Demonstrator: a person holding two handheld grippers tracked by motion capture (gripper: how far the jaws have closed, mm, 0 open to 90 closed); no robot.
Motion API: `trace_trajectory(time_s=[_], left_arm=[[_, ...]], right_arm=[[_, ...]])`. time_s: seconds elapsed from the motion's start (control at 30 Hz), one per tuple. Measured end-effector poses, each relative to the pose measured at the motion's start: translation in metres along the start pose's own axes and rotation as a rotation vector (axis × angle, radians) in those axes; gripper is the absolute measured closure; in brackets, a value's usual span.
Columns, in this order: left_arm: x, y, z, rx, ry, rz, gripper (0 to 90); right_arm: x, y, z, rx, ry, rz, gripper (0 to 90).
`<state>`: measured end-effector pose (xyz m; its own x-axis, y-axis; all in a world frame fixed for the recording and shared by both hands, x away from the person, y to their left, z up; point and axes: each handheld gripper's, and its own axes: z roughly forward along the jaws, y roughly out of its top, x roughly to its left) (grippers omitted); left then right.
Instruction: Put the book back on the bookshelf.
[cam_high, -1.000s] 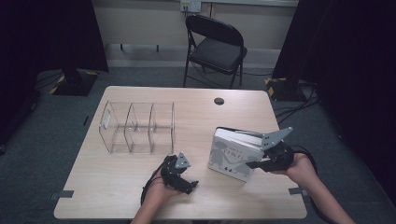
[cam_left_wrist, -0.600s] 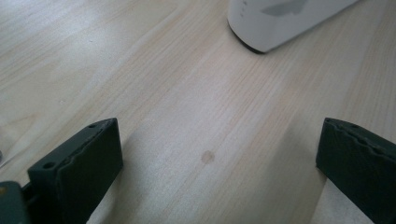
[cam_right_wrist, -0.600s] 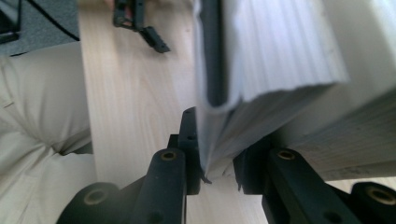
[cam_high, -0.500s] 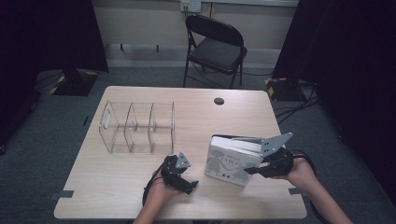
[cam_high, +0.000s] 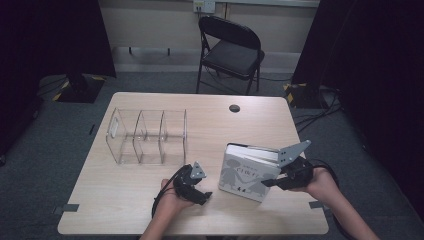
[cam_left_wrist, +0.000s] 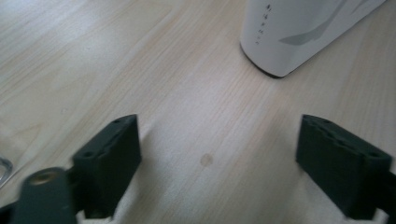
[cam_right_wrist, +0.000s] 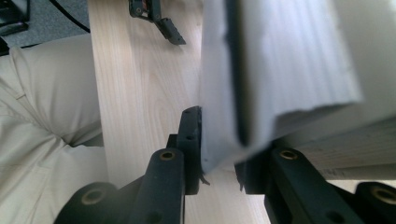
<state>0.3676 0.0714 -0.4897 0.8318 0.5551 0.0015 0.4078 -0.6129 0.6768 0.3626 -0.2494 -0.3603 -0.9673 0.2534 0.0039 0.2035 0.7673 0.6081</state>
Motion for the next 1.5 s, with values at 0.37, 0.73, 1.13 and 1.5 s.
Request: trace_trajectory(time_s=[0.37, 0.73, 1.13, 1.5], left_arm=[[-0.001, 0.024, -0.017, 0.009, -0.070, 0.074, 17.7], [-0.003, 0.063, -0.031, 0.071, -0.112, 0.143, 18.3], [-0.002, 0.098, -0.043, 0.106, -0.152, 0.202, 18.7], [-0.003, 0.130, -0.058, 0.131, -0.163, 0.239, 21.2]], right_arm=[[-0.002, -0.005, 0.002, -0.006, 0.000, 0.019, 66.4], [-0.003, -0.009, 0.001, -0.032, 0.007, 0.046, 58.8], [-0.004, -0.020, -0.002, -0.026, 0.009, 0.065, 55.3], [-0.003, -0.027, 0.005, -0.009, 0.014, 0.074, 51.9]])
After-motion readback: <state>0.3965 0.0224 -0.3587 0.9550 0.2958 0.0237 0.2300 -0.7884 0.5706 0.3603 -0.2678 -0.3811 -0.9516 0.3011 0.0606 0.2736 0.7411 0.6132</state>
